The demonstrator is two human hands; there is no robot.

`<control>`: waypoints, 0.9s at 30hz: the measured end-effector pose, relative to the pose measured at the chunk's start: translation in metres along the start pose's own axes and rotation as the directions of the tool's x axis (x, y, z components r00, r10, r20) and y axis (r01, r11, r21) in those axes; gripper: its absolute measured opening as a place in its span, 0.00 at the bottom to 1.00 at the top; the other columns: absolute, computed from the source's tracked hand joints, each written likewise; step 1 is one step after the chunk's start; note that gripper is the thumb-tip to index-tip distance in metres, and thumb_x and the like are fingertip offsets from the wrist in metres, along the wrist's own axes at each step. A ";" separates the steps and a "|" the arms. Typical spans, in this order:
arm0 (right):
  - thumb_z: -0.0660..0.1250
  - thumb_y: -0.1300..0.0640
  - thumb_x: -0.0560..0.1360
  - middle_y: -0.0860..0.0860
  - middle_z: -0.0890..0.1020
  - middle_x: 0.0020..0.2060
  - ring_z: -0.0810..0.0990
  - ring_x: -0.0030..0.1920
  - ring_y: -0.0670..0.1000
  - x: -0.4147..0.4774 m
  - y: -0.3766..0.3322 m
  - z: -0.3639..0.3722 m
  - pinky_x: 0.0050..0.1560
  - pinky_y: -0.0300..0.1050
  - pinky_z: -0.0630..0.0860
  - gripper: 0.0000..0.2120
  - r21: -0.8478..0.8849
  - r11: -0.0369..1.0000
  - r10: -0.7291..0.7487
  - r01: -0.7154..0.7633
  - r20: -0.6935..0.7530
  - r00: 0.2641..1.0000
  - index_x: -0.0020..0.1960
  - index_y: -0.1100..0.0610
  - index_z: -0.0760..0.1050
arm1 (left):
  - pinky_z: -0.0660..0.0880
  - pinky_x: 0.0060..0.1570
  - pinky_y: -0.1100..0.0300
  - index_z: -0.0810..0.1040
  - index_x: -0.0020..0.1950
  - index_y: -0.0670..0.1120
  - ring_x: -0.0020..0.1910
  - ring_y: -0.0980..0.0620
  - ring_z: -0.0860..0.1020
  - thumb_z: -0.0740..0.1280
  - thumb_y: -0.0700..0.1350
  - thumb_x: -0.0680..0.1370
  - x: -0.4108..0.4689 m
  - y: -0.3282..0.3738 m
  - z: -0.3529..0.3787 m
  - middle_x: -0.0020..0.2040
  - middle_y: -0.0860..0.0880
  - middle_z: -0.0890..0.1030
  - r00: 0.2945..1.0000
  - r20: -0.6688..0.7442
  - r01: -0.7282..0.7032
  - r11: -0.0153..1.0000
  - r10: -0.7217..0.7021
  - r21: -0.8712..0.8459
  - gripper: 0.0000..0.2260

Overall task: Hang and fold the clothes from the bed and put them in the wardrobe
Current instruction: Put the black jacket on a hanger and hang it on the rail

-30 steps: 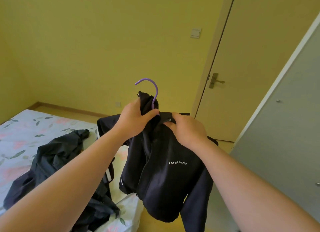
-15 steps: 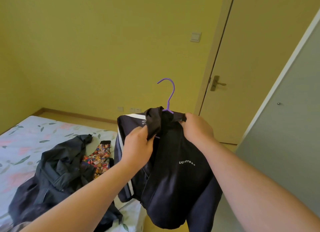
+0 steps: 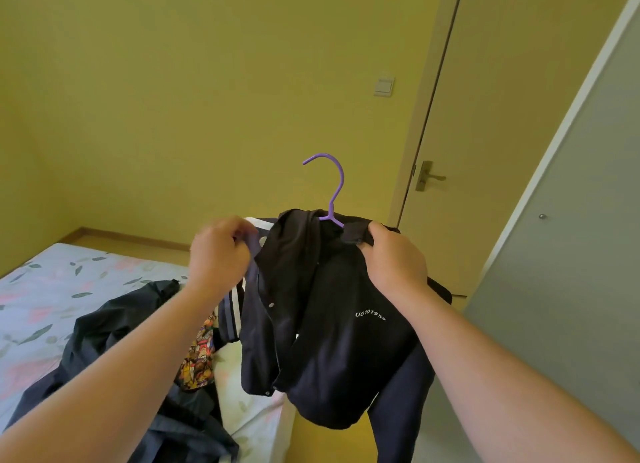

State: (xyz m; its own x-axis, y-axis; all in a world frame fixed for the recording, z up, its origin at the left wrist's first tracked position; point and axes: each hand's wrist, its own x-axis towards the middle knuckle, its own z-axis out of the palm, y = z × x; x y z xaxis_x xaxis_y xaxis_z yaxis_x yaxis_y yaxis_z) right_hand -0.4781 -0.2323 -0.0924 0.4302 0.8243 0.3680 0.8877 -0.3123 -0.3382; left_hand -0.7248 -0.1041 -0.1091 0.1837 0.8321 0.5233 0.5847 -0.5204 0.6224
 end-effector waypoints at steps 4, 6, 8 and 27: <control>0.66 0.50 0.81 0.47 0.79 0.36 0.79 0.36 0.53 -0.002 0.002 -0.002 0.38 0.54 0.82 0.05 0.018 0.998 -0.063 0.064 -0.052 0.997 0.52 0.50 0.71 | 0.63 0.70 0.48 0.70 0.72 0.53 0.71 0.46 0.67 0.66 0.40 0.69 0.021 0.015 0.002 0.69 0.53 0.75 0.936 0.262 -0.281 0.947 0.235 0.155 0.30; 0.67 0.52 0.80 0.45 0.77 0.35 0.78 0.34 0.52 -0.005 0.005 -0.005 0.36 0.53 0.81 0.06 0.011 0.993 -0.120 0.121 -0.080 0.990 0.53 0.51 0.72 | 0.60 0.74 0.45 0.68 0.73 0.52 0.71 0.45 0.69 0.66 0.41 0.71 0.026 0.025 0.009 0.67 0.49 0.76 0.842 0.443 -0.416 0.892 0.307 0.174 0.30; 0.69 0.53 0.79 0.44 0.75 0.35 0.77 0.34 0.52 -0.007 0.012 -0.011 0.34 0.53 0.81 0.07 0.005 0.988 -0.150 0.152 -0.109 0.983 0.55 0.52 0.73 | 0.71 0.54 0.50 0.71 0.66 0.48 0.56 0.39 0.77 0.66 0.39 0.72 0.026 0.036 0.017 0.51 0.47 0.80 0.825 0.489 -0.398 0.906 0.284 0.144 0.22; 0.63 0.28 0.71 0.42 0.64 0.26 0.65 0.27 0.51 -0.155 0.147 -0.085 0.25 0.40 0.53 0.23 -0.155 0.962 0.164 -0.226 -0.336 0.927 0.41 0.45 0.60 | 0.66 0.27 0.53 0.66 0.43 0.49 0.31 0.41 0.73 0.54 0.50 0.72 -0.073 0.174 0.126 0.31 0.49 0.73 0.511 0.509 -0.612 0.709 0.693 -0.350 0.06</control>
State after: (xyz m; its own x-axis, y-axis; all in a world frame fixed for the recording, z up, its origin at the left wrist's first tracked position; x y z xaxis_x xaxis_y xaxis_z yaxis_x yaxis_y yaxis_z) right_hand -0.4005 -0.4458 -0.1258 0.5996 0.5544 0.5771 0.7817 -0.5602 -0.2741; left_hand -0.5371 -0.2311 -0.1117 0.9013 0.1623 0.4018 0.0254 -0.9455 0.3248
